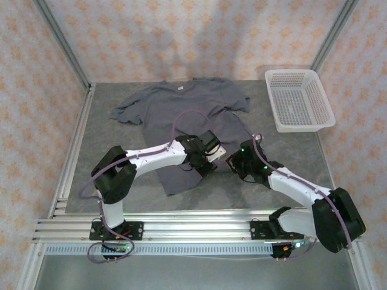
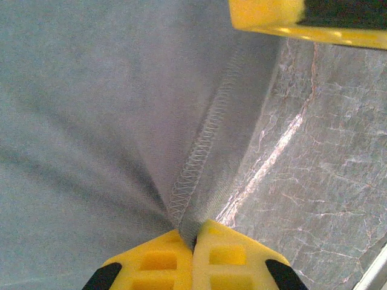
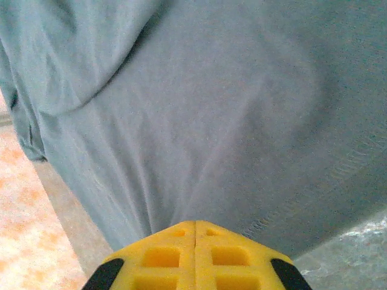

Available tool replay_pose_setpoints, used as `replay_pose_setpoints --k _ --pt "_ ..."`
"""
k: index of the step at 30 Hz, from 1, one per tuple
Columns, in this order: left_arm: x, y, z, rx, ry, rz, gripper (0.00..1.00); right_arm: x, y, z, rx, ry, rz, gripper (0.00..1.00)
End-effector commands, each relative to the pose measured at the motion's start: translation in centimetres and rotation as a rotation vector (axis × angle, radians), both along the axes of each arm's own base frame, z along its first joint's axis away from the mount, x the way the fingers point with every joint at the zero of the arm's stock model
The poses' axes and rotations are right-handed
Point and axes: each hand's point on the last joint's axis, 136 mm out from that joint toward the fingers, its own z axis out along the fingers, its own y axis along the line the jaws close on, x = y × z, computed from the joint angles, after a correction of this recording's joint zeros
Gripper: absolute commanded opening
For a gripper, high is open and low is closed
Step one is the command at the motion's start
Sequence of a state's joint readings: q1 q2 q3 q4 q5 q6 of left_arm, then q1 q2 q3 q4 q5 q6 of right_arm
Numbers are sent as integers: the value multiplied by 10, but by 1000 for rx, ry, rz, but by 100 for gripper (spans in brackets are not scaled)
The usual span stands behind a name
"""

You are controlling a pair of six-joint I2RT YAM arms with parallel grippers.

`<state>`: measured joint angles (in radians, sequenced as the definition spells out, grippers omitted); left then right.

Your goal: Fold the inside-out t-shirt

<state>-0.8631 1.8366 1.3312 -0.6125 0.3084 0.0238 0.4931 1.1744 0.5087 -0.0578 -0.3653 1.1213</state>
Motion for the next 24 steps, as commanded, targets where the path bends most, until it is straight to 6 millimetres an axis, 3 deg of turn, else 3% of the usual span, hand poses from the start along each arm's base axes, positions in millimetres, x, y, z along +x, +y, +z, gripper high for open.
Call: replay_pose_setpoints --k 1,4,6,8,10,12,15,20,24 --pt "-2 1 17 -47 -16 6 0 3 -2 -1 -22 -15 -8 0" --pt "-4 1 18 -66 -4 5 25 2 -5 0 -32 -24 -11 0" --pt "-3 1 21 -88 -7 12 29 1 -6 3 -38 -31 -8 0" --pt "-1 1 24 -104 -22 22 24 -2 -5 7 -59 -44 33 0" --pt "3 3 23 -100 -25 35 16 -9 -6 9 -132 -55 123 16" --pt "5 5 17 -76 -16 38 0 -17 -19 4 -288 -58 205 32" --pt "2 3 12 -64 12 22 0 -22 -30 2 -382 -69 258 39" --pt "-5 -8 8 -97 62 3 32 -24 -23 1 -344 -80 288 44" --pt "-7 -9 -5 -52 99 -3 40 -23 -25 -2 -352 -67 270 45"
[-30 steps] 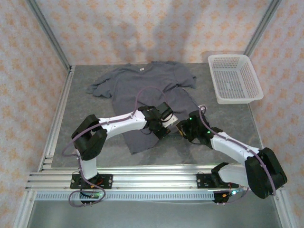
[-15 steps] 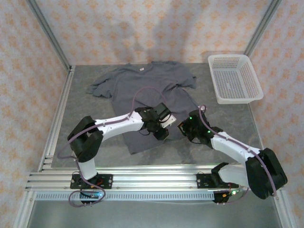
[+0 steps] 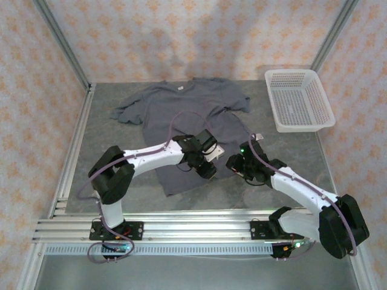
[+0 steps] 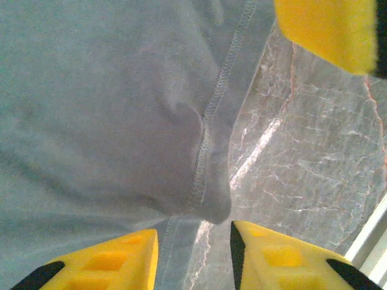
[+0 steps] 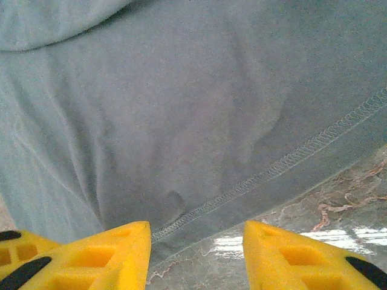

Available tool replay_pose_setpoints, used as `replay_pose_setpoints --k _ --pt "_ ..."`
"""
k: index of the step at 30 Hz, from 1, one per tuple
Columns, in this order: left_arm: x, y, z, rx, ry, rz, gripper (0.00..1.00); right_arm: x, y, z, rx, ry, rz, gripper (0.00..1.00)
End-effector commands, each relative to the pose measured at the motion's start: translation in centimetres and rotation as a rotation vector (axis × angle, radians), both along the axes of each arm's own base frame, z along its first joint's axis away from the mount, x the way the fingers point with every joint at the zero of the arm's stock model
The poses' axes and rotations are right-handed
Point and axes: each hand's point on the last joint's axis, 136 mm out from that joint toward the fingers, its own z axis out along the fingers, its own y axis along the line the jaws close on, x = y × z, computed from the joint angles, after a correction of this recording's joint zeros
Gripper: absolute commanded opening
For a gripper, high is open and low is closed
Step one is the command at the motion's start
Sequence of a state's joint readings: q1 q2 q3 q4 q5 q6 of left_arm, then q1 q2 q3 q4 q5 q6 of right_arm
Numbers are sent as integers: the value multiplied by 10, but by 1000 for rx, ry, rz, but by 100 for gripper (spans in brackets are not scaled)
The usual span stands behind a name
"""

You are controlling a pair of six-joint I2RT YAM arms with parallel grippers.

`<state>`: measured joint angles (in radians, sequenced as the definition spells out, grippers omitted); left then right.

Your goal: Fold the inside-out t-shirt

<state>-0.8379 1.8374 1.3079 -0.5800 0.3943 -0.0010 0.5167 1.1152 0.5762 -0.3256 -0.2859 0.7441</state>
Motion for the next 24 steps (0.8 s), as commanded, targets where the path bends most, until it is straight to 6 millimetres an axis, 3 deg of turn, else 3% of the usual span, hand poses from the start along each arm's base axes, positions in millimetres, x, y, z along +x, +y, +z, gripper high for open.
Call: replay_pose_setpoints --k 1,8,11,18,21,24 --pt "-5 -6 -4 14 38 -23 41 0 -5 -2 -48 -4 7 45" --pt "-3 -12 -8 9 48 -26 45 -2 -8 -5 -62 6 2 45" --pt "-3 -11 -18 27 64 -22 43 -2 -8 -4 -64 6 2 45" --pt "-2 -10 -24 47 75 -20 10 -2 -10 -2 -69 6 -11 46" --pt "-1 -10 -26 52 75 -17 1 -2 -12 2 -75 -3 -14 45" --pt "2 -7 -27 60 64 1 0 -3 -17 6 -87 -16 -21 46"
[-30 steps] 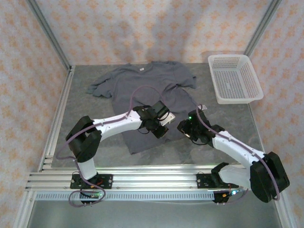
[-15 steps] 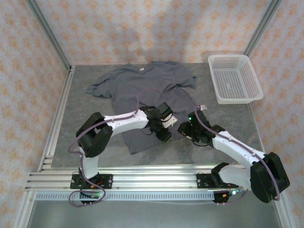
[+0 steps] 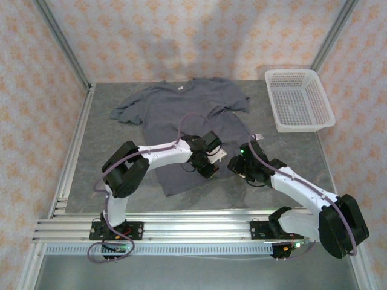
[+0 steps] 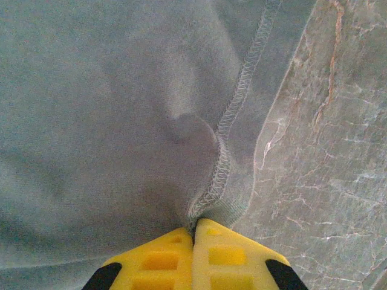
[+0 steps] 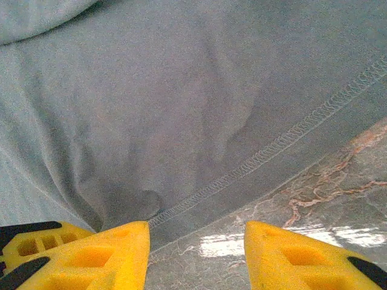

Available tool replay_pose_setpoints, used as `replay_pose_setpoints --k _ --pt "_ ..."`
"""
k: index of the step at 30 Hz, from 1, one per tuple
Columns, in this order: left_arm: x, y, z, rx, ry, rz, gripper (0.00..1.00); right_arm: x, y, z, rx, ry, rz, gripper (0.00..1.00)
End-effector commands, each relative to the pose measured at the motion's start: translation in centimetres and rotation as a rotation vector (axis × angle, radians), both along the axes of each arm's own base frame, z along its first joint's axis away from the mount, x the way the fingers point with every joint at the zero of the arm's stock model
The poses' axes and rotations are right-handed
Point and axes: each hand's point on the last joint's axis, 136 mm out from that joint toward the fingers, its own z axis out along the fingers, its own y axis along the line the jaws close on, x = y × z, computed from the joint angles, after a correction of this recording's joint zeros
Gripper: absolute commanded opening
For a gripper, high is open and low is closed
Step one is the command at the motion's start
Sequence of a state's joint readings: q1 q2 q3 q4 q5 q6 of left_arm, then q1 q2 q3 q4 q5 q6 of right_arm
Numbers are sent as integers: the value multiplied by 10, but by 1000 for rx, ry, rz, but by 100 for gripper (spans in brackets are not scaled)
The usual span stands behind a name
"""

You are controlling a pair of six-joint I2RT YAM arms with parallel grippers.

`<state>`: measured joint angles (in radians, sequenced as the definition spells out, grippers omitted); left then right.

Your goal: Fold the inside-out t-shirt

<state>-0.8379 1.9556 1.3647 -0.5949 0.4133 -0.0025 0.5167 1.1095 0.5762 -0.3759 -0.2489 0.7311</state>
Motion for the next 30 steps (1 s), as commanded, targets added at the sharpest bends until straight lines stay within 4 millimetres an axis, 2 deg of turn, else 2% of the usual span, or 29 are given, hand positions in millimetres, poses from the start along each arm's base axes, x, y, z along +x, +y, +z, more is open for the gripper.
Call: replay_pose_setpoints --k 1,4,8,10,12,14,18,20,23,25,28,30 --pt "0 2 4 13 -4 12 0 2 -8 12 -37 -41 -12 46" --pt "4 4 11 -12 -21 35 0 0 -10 13 -37 -57 -4 46" --pt "11 1 57 -156 -52 92 0 -1 4 21 -3 -147 104 47" --pt "13 2 70 -189 -58 105 0 0 9 31 -27 -240 177 50" --pt "14 6 74 -180 -63 103 0 0 13 39 -55 -344 235 54" --pt "16 9 74 -161 -65 102 0 1 21 46 -56 -460 300 62" --pt "15 10 77 -166 -64 100 0 2 32 51 -139 -667 445 65" --pt "16 9 80 -173 -66 100 0 2 37 47 -201 -759 531 66" --pt "15 7 87 -191 -69 94 0 -2 46 32 -296 -815 685 74" --pt "14 6 91 -203 -66 85 0 9 42 28 -354 -837 658 79" --pt "10 4 95 -219 -54 63 0 43 18 32 -501 -814 438 80" --pt "6 3 97 -231 -43 52 0 58 19 32 -558 -808 418 80"
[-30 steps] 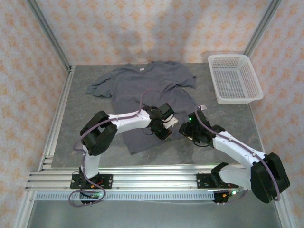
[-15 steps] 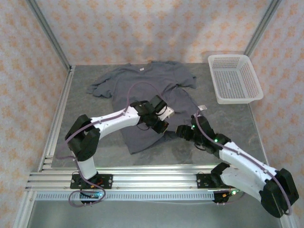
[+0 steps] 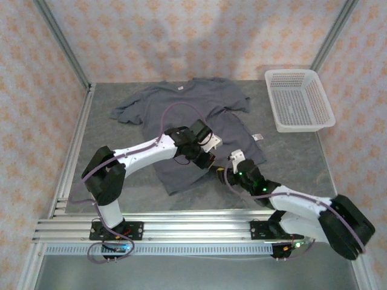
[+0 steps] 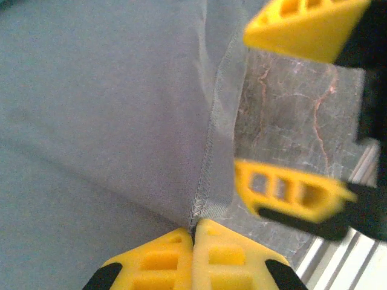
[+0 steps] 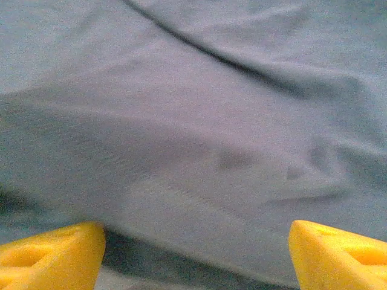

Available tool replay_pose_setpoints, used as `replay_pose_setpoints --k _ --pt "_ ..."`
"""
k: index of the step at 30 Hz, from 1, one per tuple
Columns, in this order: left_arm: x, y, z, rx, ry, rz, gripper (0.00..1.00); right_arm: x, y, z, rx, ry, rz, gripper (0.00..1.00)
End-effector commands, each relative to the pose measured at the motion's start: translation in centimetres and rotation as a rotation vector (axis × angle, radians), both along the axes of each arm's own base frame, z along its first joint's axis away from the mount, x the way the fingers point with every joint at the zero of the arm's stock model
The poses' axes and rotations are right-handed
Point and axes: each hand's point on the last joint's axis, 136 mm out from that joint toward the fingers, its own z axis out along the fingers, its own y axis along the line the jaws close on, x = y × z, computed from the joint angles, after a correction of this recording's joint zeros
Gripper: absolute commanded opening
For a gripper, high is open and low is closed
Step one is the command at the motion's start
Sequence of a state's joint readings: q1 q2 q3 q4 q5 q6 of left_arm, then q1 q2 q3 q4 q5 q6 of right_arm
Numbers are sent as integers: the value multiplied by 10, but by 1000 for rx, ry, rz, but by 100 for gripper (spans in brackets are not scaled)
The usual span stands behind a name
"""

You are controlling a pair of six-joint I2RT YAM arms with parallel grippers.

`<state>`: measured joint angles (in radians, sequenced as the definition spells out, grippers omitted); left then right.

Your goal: Fold the inside-out t-shirt

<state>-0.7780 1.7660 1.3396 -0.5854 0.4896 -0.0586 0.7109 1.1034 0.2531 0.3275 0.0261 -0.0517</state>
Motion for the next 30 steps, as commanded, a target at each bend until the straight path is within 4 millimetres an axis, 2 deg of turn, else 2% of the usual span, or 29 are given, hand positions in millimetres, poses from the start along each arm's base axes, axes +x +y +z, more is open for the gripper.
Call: replay_pose_setpoints --k 1,2,3,5,7,8,11,16,20,23,25,27,28,29,30 --pt "-8 -4 25 -64 -3 -37 0 45 -5 31 -49 -188 -142 76" --pt "-10 -5 27 -77 -3 -43 0 51 -4 30 -50 -202 -163 65" --pt "-12 -4 27 -80 -4 -45 0 54 -2 32 -48 -211 -166 47" --pt "-13 5 26 -62 -32 -37 0 54 8 45 6 -205 -133 1" --pt "-2 23 25 -10 -124 34 1 47 22 64 91 -165 -78 0" --pt "4 29 25 7 -170 71 19 42 26 71 119 -127 -61 0" --pt "12 28 25 53 -286 111 59 32 35 86 190 -67 -27 0" --pt "13 4 14 73 -380 45 100 24 34 94 271 -50 -33 0" --pt "38 14 4 199 -465 121 100 22 33 103 298 -57 -36 0" --pt "68 46 8 343 -590 312 100 22 29 110 288 -71 -50 0" --pt "80 68 12 420 -646 424 100 22 25 110 268 -71 -62 0" --pt "85 77 14 412 -651 473 98 22 22 107 253 -66 -68 0" --pt "86 79 18 378 -641 490 91 22 21 105 246 -62 -72 0" --pt "85 75 21 318 -611 478 68 22 19 102 238 -59 -81 0" --pt "82 68 26 253 -579 458 38 22 16 99 228 -59 -97 5"
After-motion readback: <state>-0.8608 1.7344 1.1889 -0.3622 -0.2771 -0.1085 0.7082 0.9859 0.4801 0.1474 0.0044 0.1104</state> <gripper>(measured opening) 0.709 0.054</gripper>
